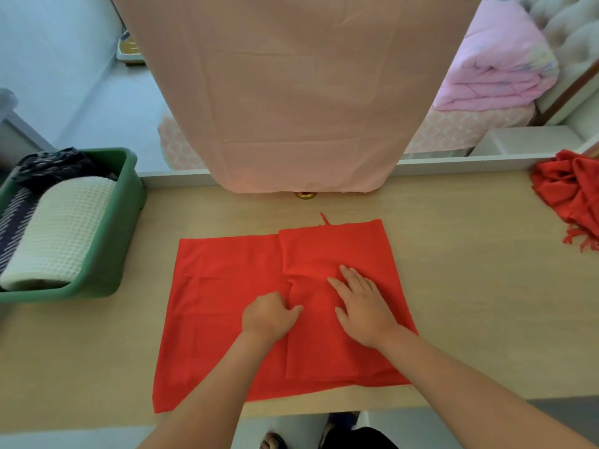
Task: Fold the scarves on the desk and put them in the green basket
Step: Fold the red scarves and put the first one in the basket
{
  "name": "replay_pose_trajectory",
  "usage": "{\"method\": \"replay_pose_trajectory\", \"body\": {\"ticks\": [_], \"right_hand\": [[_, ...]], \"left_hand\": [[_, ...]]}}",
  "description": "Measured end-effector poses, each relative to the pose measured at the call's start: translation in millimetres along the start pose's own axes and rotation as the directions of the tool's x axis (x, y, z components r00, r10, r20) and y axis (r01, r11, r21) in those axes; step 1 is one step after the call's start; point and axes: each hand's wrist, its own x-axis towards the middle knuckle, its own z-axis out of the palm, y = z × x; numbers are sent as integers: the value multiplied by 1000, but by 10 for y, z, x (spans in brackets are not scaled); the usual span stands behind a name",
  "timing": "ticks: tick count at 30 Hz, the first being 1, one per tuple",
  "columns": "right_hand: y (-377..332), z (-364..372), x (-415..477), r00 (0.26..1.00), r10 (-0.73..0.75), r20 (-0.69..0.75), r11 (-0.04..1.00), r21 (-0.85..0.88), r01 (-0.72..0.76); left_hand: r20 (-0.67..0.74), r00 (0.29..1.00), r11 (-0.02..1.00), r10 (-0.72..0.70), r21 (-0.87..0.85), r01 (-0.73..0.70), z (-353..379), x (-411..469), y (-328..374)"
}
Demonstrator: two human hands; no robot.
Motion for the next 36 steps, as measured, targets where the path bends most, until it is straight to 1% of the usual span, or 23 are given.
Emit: {"method": "replay_pose_trajectory", "body": {"ticks": [2, 3, 5, 7, 9, 11, 13, 15, 16, 17, 19, 20, 21, 23, 24, 25, 27, 28, 29, 31, 33, 35, 36], "right_hand": [[-53, 59, -178, 1000, -8, -10, 1000, 2, 8], [-77, 73, -265, 1000, -13, -2, 1000, 6, 13], [-111, 88, -421, 999, -29, 26, 999, 17, 29], [-124, 95, -558, 997, -55, 48, 998, 24, 53], [-119, 113, -682, 995, -56, 87, 998, 24, 54], [-90, 145, -785, 991, -29, 133, 1000, 7, 29], [-47, 163, -858, 987, 3, 159, 1000, 1, -3], [19, 151, -918, 990, 10, 141, 1000, 0, -10], [62, 145, -944, 991, 7, 132, 1000, 4, -8], [113, 139, -971, 991, 4, 130, 1000, 7, -5], [222, 131, -1030, 990, -1, 142, 1000, 2, 0], [284, 142, -1063, 988, 1, 153, 1000, -7, 0], [349, 158, -1093, 987, 5, 158, 1000, -19, -2], [498, 195, -1150, 991, 0, 130, 1000, -23, 3], [566, 206, -1176, 995, -13, 97, 1000, -13, 15], [632, 219, -1193, 998, -41, 51, 999, -5, 41], [760, 264, -1189, 992, -117, -52, 993, 18, 118], [809, 272, -1188, 987, -135, -85, 990, 34, 138], [838, 266, -1195, 980, -151, -125, 987, 34, 157], [868, 206, -1225, 955, -193, -227, 978, 35, 206], [927, 144, -1263, 933, -215, -289, 968, 63, 243], [1000, 121, -1325, 934, -231, -274, 967, 40, 251], [1034, 133, -1355, 941, -248, -230, 966, 14, 258]], "left_hand": [[12, 996, 996, 90, -22, -89, 38, -91, -42], [-15, 993, 989, 114, -94, -115, 46, -146, -50], [-98, 992, 947, 79, -304, -106, 53, -252, -33], [-113, 993, 896, 24, -439, -72, 73, -369, -15], [-30, 999, 861, 16, -508, -29, 150, -460, -55], [110, 994, 856, 20, -515, 40, 237, -536, -106], [223, 974, 819, 39, -566, 97, 297, -598, -131], [316, 946, 766, 71, -624, 151, 335, -674, -130], [335, 937, 784, 99, -606, 134, 360, -698, -154], [319, 940, 838, 122, -541, 75, 397, -696, -196], [192, 974, 947, 125, -316, -59, 426, -728, -239], [95, 990, 976, 100, -202, -79, 436, -752, -225], [-24, 997, 989, 73, -130, -75, 435, -780, -172], [-237, 967, 990, 91, -83, -113, 450, -822, 12], [-307, 939, 981, 155, -65, -183, 477, -829, 111], [-334, 908, 962, 252, -13, -272, 530, -822, 196], [-303, 849, 900, 434, 113, -420, 686, -786, 297], [-266, 840, 881, 473, 132, -454, 761, -777, 318], [-233, 847, 878, 478, 113, -464, 835, -766, 316], [-165, 887, 901, 431, 33, -432, 963, -774, 263], [-136, 898, 907, 419, 36, -419, 1038, -791, 160], [-91, 895, 900, 436, 65, -432, 1054, -809, 56], [-63, 894, 895, 444, 88, -438, 1049, -821, 15]]}}
